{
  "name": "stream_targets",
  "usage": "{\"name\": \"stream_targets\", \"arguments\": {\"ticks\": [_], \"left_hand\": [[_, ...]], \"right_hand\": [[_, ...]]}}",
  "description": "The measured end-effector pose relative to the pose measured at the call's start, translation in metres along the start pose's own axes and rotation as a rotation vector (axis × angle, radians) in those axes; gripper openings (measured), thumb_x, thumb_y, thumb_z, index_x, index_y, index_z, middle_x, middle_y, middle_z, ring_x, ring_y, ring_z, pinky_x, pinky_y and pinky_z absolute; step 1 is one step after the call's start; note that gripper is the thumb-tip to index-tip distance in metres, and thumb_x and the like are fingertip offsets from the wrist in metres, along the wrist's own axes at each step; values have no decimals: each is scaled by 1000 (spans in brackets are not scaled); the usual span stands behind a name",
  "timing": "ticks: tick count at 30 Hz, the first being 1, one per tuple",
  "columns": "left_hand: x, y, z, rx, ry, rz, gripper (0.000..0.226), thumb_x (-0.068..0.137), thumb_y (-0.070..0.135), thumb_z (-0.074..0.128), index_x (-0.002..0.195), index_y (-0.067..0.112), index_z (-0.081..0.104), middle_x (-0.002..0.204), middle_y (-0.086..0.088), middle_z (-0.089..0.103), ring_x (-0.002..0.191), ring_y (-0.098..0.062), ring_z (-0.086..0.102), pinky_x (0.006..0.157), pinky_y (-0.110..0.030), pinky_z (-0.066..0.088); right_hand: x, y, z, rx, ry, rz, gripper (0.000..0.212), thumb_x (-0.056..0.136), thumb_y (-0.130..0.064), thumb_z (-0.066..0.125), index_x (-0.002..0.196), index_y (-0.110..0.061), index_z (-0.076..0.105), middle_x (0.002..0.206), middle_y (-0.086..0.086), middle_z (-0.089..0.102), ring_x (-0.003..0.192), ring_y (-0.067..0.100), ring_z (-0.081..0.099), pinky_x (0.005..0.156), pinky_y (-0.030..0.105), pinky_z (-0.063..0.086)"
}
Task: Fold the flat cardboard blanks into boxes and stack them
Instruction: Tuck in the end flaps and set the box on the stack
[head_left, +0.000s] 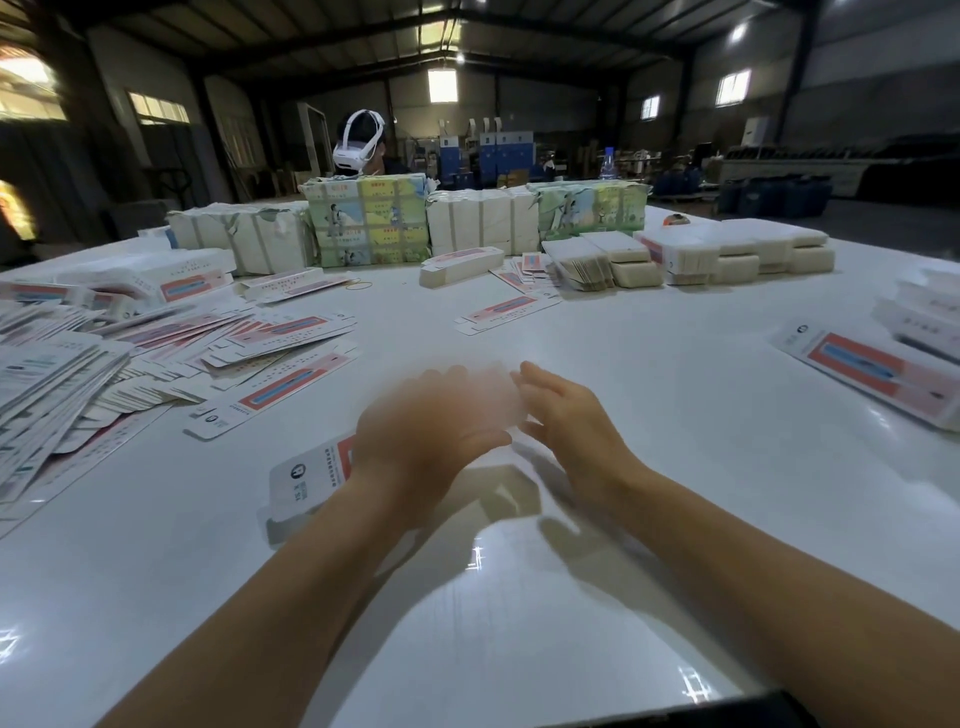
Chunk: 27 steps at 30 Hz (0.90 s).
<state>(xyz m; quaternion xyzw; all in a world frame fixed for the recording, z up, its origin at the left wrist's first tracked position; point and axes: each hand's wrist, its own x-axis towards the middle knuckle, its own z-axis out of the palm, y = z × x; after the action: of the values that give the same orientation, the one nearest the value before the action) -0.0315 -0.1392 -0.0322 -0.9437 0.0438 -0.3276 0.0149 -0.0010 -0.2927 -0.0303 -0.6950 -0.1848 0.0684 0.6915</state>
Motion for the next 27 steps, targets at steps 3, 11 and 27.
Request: {"name": "stream_targets", "arguments": {"ticks": [3, 11, 27], "left_hand": [[0, -3, 0, 34, 4, -35, 74, 78, 71, 38, 120, 12, 53, 98, -6, 61, 82, -29, 59, 58, -32, 31], [2, 11, 3, 158, -4, -72, 68, 85, 70, 35, 122, 14, 49, 99, -4, 59, 83, -23, 58, 57, -30, 29], [-1, -9, -7, 14, -162, 206, 81, 69, 73, 57, 124, 13, 53, 99, -4, 62, 87, -27, 59, 68, -34, 40]], "right_hand": [[-1, 7, 7, -301, 103, -153, 32, 96, -22, 44, 97, 6, 58, 94, 25, 62, 91, 41, 55, 87, 53, 49], [-2, 15, 14, -262, 194, -197, 29, 97, -14, 41, 95, -17, 70, 80, -4, 69, 77, 14, 60, 82, 43, 52], [7, 12, -10, -883, -227, -480, 72, 85, -15, 69, 146, -5, 31, 139, 15, 45, 128, 26, 36, 99, 9, 18]]}}
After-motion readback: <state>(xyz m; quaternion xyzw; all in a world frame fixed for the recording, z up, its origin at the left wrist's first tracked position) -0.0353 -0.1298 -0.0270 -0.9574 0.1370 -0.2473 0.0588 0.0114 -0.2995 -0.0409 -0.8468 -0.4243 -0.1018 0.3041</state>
